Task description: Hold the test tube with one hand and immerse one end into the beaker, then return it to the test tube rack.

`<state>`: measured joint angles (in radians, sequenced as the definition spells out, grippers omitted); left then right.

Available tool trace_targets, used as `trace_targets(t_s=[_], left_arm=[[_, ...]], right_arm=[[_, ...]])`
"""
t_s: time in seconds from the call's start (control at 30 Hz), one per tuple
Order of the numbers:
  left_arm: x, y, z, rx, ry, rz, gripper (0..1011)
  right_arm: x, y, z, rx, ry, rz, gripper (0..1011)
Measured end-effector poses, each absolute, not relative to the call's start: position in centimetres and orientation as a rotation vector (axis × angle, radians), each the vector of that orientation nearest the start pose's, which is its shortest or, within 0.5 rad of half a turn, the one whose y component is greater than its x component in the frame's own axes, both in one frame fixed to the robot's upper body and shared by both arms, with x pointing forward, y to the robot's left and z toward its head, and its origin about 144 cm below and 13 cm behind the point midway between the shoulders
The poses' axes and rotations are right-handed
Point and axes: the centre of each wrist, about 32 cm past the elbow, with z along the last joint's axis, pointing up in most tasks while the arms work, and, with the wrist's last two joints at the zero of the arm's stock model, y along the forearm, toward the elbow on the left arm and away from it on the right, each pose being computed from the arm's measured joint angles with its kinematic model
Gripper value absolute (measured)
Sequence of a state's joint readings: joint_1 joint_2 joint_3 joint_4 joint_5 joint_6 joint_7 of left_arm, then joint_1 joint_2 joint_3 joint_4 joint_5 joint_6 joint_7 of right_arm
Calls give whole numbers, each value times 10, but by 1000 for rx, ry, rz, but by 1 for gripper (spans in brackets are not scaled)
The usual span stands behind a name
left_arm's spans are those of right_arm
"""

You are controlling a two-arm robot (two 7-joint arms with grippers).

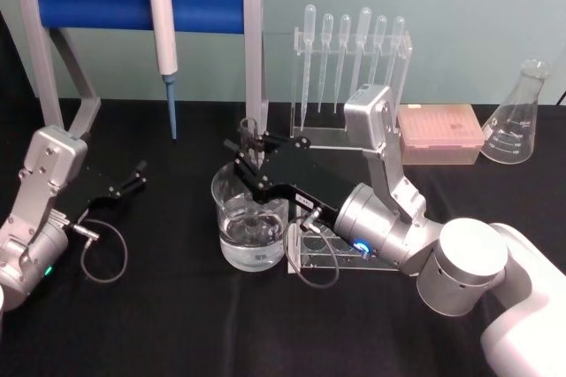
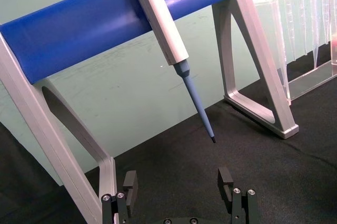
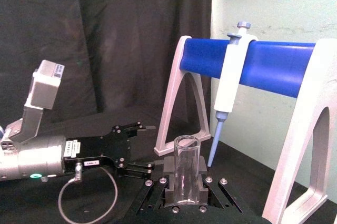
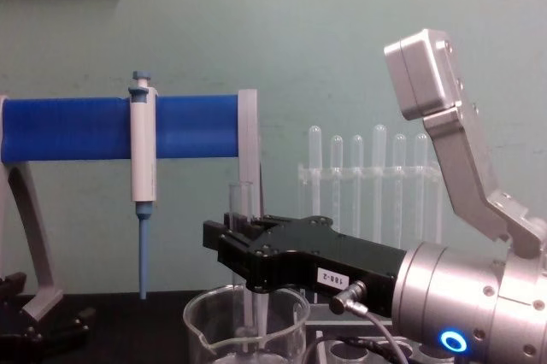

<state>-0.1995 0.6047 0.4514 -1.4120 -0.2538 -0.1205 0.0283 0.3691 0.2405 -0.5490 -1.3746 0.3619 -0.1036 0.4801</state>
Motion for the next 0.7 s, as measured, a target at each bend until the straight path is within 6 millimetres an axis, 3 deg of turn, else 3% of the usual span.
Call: trace_targets(t_s=[0.7], left_arm=[[489, 310, 1140, 304, -285, 1248, 1000]], right_arm=[[519, -151, 1175, 55, -97, -633, 224]])
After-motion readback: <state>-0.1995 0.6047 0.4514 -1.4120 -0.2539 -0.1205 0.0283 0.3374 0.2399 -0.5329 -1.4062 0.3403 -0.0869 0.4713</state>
